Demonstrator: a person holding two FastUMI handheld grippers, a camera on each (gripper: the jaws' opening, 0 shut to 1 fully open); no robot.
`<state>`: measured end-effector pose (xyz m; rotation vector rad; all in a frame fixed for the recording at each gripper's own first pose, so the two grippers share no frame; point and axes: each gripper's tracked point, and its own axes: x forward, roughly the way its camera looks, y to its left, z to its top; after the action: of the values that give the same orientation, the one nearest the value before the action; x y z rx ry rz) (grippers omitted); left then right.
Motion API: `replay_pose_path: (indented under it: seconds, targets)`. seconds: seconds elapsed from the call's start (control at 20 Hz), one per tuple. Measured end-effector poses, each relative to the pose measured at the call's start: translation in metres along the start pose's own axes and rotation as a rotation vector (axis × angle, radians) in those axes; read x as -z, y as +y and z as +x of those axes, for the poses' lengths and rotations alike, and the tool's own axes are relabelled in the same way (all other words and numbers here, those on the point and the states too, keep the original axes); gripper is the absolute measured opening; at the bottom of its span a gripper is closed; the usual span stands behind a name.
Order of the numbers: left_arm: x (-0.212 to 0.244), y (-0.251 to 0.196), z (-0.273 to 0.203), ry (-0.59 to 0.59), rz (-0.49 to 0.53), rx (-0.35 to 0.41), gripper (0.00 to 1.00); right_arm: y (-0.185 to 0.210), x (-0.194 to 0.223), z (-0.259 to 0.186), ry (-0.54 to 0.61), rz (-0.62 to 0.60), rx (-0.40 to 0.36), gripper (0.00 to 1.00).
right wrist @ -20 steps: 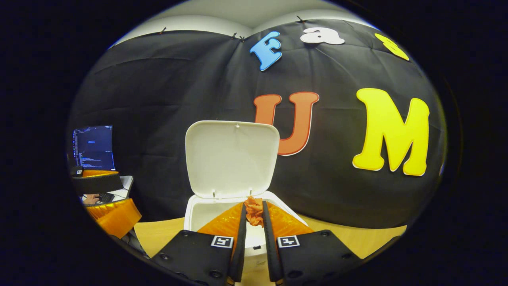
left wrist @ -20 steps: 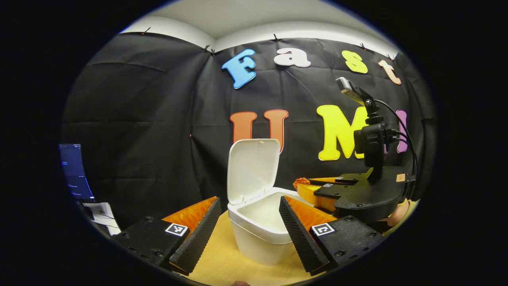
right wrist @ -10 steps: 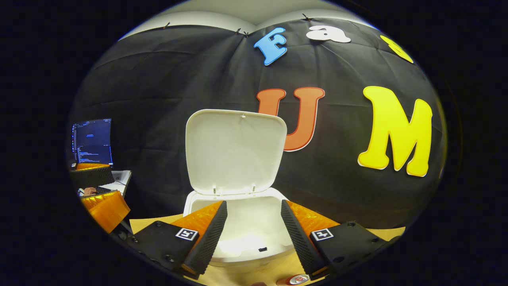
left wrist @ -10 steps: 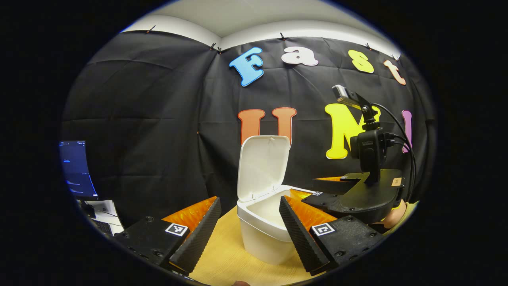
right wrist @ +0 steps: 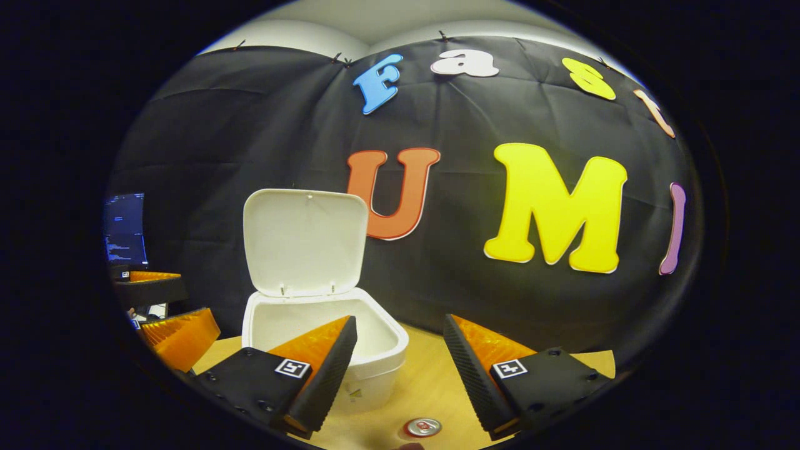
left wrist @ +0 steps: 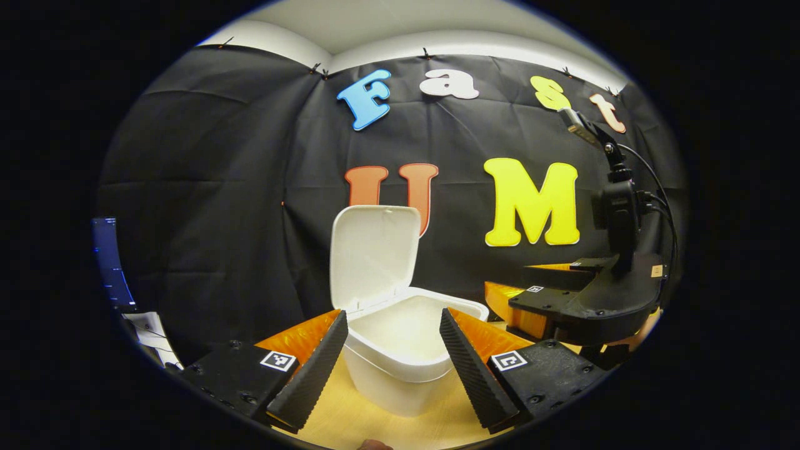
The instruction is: Press the lid of the desktop garbage bin to open it, pick up the crumpled paper on the desktop and throw it into the bin, then pick up the pop can on the desktop and drop it into the bin, and finally close the garbage bin lid.
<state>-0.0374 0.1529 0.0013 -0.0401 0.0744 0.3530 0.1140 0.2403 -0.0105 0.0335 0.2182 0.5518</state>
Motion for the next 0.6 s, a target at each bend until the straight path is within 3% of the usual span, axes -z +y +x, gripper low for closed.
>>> replay_pose_path:
  seconds: [0.6]
  targets:
    - [0.046, -0.118, 0.014, 0.039, -0.002, 0.287, 0.98, -0.121, -0.005, -0.105, -0.062, 0.012, 0.326, 0.92]
